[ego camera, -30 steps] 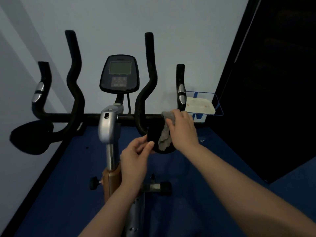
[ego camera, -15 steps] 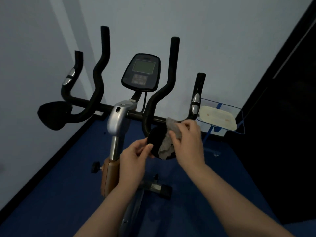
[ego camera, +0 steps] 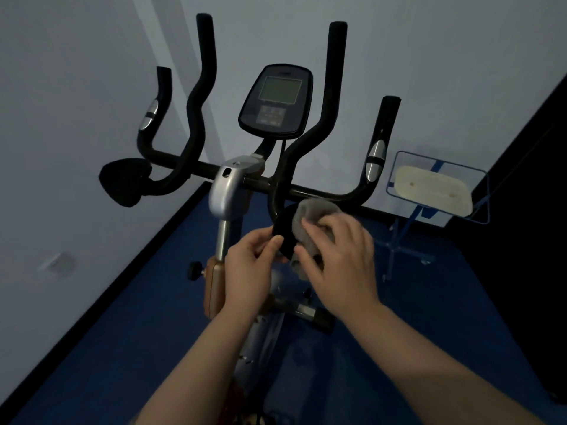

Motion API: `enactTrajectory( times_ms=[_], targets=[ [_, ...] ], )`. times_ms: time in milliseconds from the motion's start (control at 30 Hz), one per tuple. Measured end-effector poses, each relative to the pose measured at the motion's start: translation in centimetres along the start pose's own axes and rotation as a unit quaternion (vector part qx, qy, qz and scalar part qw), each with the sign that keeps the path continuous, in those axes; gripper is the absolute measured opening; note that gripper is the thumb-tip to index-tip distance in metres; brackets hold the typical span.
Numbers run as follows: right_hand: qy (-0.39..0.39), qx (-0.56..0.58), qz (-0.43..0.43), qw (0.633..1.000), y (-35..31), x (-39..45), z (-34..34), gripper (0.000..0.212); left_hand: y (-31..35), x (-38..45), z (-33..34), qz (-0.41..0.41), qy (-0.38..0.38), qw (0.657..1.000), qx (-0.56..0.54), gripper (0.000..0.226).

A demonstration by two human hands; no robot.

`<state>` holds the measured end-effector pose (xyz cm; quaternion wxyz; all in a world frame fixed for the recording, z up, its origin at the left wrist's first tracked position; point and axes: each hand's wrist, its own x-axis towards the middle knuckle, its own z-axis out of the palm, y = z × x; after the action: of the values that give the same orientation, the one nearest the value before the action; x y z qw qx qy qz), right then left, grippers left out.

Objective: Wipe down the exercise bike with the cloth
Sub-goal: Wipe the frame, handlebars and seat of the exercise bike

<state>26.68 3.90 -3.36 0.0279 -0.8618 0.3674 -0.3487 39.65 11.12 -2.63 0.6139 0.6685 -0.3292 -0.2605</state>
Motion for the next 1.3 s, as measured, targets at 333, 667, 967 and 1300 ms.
enactTrajectory(
  times_ms=[333, 667, 967, 1300],
  targets=[
    [0.006, -0.104, 0.042, 0.994, -2.8, 0.0, -0.1, 0.030, -0.5, -0.3, -1.7, -0.017, -0.088, 0.993, -0.083, 0.023],
    [0.069, -0.068, 0.105, 0.990, -5.8, 0.7, 0.7, 0.031, -2.1, 1.2, -2.4, -0.023, -0.122, 0.986, -0.113, 0.021],
    [0.055, 0.092, 0.261, 0.959, -6.8, 1.2, 1.9, 0.036, -2.5, 1.7, -2.5, -0.022, -0.139, 0.983, -0.123, 0.021],
    [0.086, 0.205, 0.299, 0.928, -7.1, 3.8, 1.4, 0.019, -1.3, 2.2, -3.0, -0.009, -0.161, 0.981, -0.106, 0.025]
  ],
)
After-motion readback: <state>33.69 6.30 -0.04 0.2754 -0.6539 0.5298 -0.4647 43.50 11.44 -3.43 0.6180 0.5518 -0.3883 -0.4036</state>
